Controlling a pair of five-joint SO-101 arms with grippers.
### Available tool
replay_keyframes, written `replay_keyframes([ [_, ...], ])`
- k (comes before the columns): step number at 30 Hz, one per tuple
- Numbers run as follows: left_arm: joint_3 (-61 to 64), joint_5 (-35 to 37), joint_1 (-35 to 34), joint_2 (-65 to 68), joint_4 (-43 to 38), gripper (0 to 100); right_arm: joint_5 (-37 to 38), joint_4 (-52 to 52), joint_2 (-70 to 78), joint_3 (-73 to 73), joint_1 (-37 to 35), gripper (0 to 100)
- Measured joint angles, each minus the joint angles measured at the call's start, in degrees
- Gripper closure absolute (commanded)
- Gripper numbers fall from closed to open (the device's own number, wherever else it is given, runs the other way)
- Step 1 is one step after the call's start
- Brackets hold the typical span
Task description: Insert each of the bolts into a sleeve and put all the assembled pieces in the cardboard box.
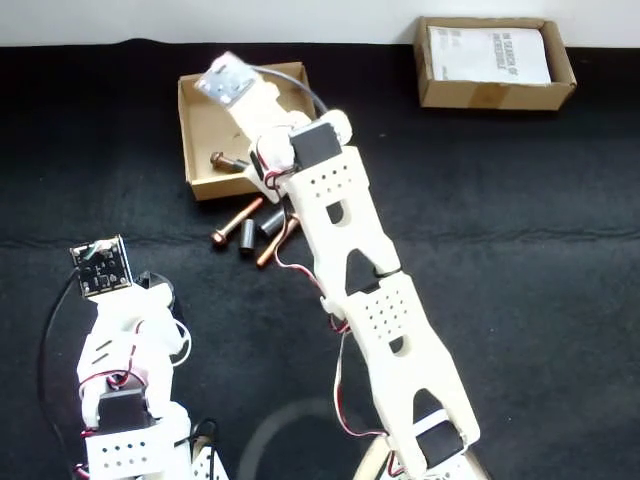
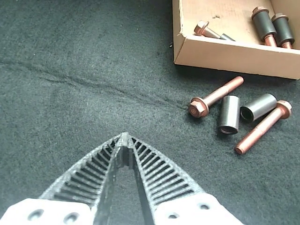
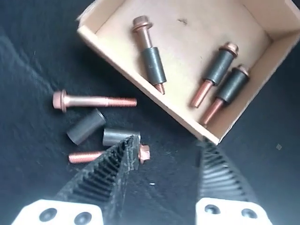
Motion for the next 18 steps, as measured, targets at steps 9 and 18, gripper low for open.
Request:
replay_keyframes([
  [9, 0.0, 0.0, 0.0, 0.0, 0.0, 99, 16.8, 0.0, 0.1, 13.7, -0.9, 78.9],
  [18, 0.0, 0.0, 0.0, 0.0, 0.0, 99, 23.9, 0.0, 0.1, 21.9, -2.4, 78.9],
])
